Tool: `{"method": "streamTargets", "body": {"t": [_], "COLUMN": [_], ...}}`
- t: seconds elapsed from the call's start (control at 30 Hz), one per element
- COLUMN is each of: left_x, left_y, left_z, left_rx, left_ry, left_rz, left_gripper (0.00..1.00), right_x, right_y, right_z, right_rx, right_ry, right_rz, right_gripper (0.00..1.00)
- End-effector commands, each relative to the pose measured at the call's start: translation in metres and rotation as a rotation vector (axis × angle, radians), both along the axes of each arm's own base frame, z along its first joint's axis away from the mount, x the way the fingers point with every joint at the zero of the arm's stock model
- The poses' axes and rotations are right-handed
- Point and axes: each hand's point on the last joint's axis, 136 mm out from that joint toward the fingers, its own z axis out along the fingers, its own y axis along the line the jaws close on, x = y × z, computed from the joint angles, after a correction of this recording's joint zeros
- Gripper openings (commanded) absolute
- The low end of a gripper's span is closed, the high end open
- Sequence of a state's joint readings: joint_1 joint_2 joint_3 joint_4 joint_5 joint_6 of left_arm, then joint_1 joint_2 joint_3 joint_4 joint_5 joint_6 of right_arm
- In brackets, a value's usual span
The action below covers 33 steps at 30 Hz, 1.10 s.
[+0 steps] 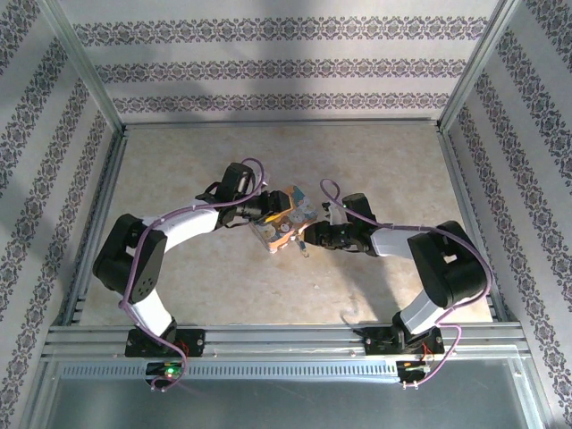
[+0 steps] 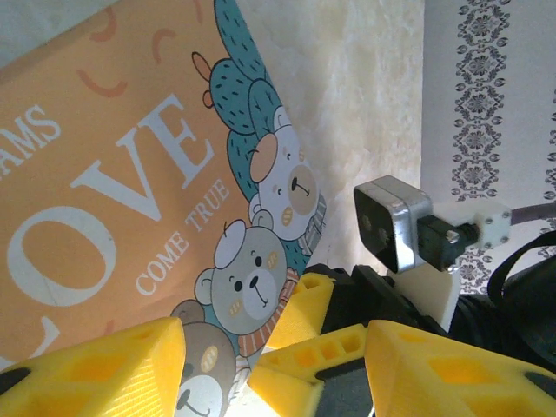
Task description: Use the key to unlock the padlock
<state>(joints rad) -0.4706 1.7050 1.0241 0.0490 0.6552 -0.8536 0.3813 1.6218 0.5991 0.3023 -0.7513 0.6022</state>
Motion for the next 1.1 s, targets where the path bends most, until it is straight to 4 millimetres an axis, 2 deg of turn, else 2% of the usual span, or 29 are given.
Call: {"method": "streamTargets", "body": {"t": [0.0, 0.33, 0.83, 1.07], "left_x": [0.004, 0.002, 0.001, 0.000], "left_y": [-0.010, -0.010, -0.008, -0.005], "left_z": [0.009, 0.002, -0.002, -0.007], "left_rx": [-0.034, -0.031, -0.021, -0.004], "left_ry": [-0.033, -0.016, -0.009, -0.004], "left_rz": [-0.023, -0.023, -0.017, -0.009], "left_gripper": [0.56, 0.55, 0.55, 0.55], "right_x": [0.006, 0.014, 0.011, 0.010], "right_y": [0.005, 0.008, 0.011, 0.010], "right_z": [0.006, -0.007, -0.017, -0.020], "right_rx": [0.066, 0.089, 0.105, 0.117], "right_ry": [-0.052, -0.042, -0.013, 0.000], "right_rz": [0.027, 0.002, -0.001, -0.031], "right_gripper": [0.38, 0.37, 0.22, 0.08]}}
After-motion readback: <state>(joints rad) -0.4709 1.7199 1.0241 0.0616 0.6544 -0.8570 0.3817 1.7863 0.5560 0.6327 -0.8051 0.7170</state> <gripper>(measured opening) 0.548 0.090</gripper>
